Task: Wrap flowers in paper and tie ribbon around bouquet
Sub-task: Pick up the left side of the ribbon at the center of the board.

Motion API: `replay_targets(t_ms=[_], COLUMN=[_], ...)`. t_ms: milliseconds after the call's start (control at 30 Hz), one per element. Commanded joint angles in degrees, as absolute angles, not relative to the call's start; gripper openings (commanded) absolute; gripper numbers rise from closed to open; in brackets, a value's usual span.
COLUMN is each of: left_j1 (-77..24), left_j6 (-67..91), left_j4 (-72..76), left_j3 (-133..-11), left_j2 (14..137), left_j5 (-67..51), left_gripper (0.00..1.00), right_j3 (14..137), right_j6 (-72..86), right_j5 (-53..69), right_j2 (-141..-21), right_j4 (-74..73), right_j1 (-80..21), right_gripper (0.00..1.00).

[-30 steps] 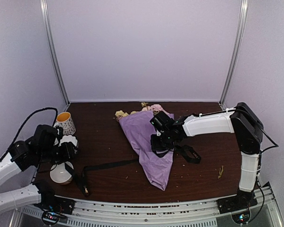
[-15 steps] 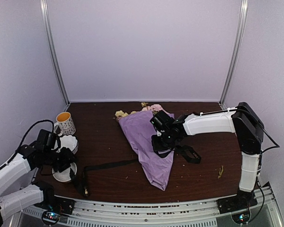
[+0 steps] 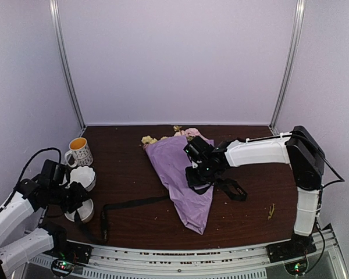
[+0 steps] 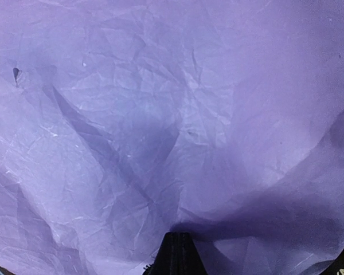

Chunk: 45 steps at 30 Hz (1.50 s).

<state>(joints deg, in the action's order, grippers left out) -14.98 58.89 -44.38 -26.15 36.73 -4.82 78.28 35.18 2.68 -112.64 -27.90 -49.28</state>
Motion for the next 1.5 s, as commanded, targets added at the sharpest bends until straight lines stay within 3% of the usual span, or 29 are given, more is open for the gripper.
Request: replay_targets(t_ms=[0,233,400,633,767,933,1033,1300,1467], left_j1=[-14.7,-15.2,-23.5,-45.4,-50.9,-54.9,-60.2,-60.9,-60.9], left_j6=[56.7,55.3,59.5,64.3,68.3,79.3,85.5,87.8,99.9], left_j4=[-48.6,-58.0,-61.1,-54.7,-56.8,-55.5,-57.4,-63.8,-64.9], left_j3=[-29.3,-33.4,-35.0,-38.6,-41.5,-32.3,-31.9,-36.4,-30.3], left_j2=[34.0,29.4,26.2,45.5,47.6,46.5,47.8,56.2,50.1], left_j5=[-4.9,-3.0,-0.3,4.7,8.9,4.4,7.5,12.9,8.6], left_gripper=[0.56,0.51,0.43,0.41,0.42,0.44,0.48,0.62,0.66], right_j3=[78.8,81.0,81.1,80.3,79.8,79.9,79.6,78.5,77.8], right_j6=[33.5,31.6,31.4,32.1,32.1,32.0,32.0,31.7,31.0], right_j5=[1.1,1.0,-1.8,-3.6,-3.7,-3.3,-3.3,-2.6,-2.4], right_j2=[-110.5,-112.1,-113.1,-113.7,-113.1,-113.2,-113.1,-112.5,-111.8], right_j4=[-29.4,-31.1,-30.7,-31.2,-31.3,-31.1,-30.9,-30.3,-29.8], right_j1=[-50.2,-51.4,-51.4,-51.2,-51.1,-51.0,-50.9,-50.4,-49.9], right_gripper=[0.00,0.00,0.00,0.00,0.00,0.00,0.00,0.00,0.00])
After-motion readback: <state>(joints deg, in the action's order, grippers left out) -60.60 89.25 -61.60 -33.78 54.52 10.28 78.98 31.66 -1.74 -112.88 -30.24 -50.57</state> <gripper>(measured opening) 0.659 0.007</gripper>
